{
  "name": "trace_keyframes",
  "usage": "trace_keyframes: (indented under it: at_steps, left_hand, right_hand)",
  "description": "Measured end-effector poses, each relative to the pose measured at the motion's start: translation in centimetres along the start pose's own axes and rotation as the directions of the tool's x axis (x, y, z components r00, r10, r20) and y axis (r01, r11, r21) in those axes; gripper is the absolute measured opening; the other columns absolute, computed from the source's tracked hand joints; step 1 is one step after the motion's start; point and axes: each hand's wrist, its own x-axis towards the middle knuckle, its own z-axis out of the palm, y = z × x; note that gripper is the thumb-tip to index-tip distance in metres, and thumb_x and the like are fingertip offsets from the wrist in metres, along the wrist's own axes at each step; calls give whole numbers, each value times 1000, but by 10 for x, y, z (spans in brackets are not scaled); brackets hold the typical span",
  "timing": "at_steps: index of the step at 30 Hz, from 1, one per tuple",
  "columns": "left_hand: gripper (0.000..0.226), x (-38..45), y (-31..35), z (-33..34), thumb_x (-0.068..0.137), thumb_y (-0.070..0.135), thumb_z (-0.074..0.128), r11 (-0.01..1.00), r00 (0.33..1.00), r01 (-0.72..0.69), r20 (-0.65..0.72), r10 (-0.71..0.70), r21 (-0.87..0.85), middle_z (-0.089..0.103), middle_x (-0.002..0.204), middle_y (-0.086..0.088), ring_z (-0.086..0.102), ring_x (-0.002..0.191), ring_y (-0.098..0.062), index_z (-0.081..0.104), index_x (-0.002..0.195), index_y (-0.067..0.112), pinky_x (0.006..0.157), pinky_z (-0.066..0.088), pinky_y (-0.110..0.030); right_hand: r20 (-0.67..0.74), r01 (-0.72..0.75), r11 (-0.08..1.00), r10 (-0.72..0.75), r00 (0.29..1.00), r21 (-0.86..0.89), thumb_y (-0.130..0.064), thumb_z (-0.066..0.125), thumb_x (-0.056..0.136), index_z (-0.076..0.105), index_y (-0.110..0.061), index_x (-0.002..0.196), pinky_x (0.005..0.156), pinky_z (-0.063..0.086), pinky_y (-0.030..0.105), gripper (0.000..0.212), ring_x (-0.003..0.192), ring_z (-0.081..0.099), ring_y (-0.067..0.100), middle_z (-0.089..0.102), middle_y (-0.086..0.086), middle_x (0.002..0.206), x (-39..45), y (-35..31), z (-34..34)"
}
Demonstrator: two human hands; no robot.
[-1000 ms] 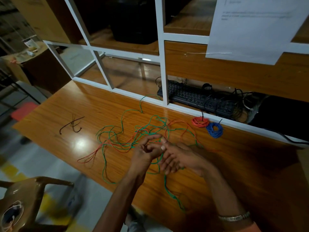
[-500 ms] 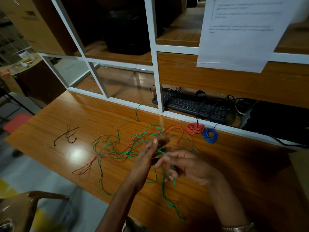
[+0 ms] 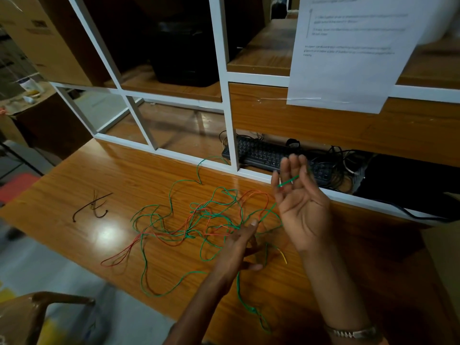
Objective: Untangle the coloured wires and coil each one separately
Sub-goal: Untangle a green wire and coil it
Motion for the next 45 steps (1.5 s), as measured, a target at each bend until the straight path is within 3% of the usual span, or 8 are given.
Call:
trace_keyframes:
  at_steps: [5, 8, 12, 24, 31, 35, 39, 45]
  left_hand:
    - [35, 0, -7, -3, 90, 53, 71, 803, 870, -485, 96, 484, 347, 64, 121, 38, 54, 137, 0, 70, 83, 19, 102, 55, -31]
    - [18, 1, 6, -6, 98, 30, 69, 610, 726, -664, 175, 665, 433, 54, 153, 16, 49, 145, -7, 67, 81, 25, 108, 50, -33]
    - [33, 10, 29, -23, 99, 32, 68, 574, 692, -686, 157, 705, 446, 48, 161, 11, 57, 138, -9, 65, 70, 17, 110, 48, -39]
    - [40, 40, 26, -51, 91, 46, 66, 850, 848, -428, -188, 495, 307, 65, 103, 49, 49, 144, -6, 69, 86, 6, 104, 53, -53]
    - [47, 37, 8, -40, 82, 49, 68, 885, 872, -365, -226, 434, 289, 69, 81, 2, 59, 119, 17, 45, 59, 15, 106, 53, -57]
    - [43, 11, 16, -14, 93, 31, 71, 588, 657, -616, -68, 750, 524, 70, 138, -3, 59, 136, -7, 47, 58, 22, 102, 47, -26]
    - [41, 2, 26, -9, 97, 22, 75, 184, 418, -722, 209, 884, 668, 55, 156, 4, 68, 121, -9, 54, 62, 17, 92, 53, -31]
    - [10, 8, 32, -19, 102, 25, 70, 275, 500, -696, 173, 848, 663, 52, 157, 8, 55, 139, -7, 79, 100, 22, 108, 50, -37]
  right_hand:
    - [-95, 84, 357, -458, 884, -930, -29, 53, 107, 68, -10, 121, 102, 55, 43, 28, 113, 70, 16, 75, 1, 116, 14, 8, -47]
    - [-92, -93, 2, -140, 986, -996, -30, 56, 105, 70, -22, 99, 91, 57, 52, 16, 99, 72, 22, 76, 0, 99, 9, 12, -68]
    - [-182, -316, 181, 522, 834, -931, 1, 46, 104, 65, -14, 102, 63, 51, 25, 25, 72, 62, 11, 69, -1, 79, -20, 21, -51]
    - [158, -716, 605, 791, 591, -349, -49, 50, 103, 60, -8, 59, 37, 15, 21, 60, 32, 13, 8, 15, -6, 40, -25, 43, -31]
    - [185, -419, 908, 407, 894, 27, -33, 43, 107, 71, -8, 98, 43, 25, 22, 39, 45, 18, 7, 22, -10, 53, -2, 10, -10]
    - [-58, -146, 989, 146, 988, 13, -13, 40, 106, 50, 3, 143, 52, 34, 17, 42, 54, 34, 4, 40, -8, 66, 13, 4, -16]
    - [-178, -74, 900, -4, 984, -431, 2, 40, 105, 56, -2, 130, 77, 57, 22, 30, 88, 71, 15, 71, 8, 95, 6, 13, -26]
    - [-266, -342, 441, 226, 937, -830, 7, 46, 100, 64, -9, 110, 82, 55, 30, 26, 95, 70, 18, 73, 12, 103, -10, 26, -32]
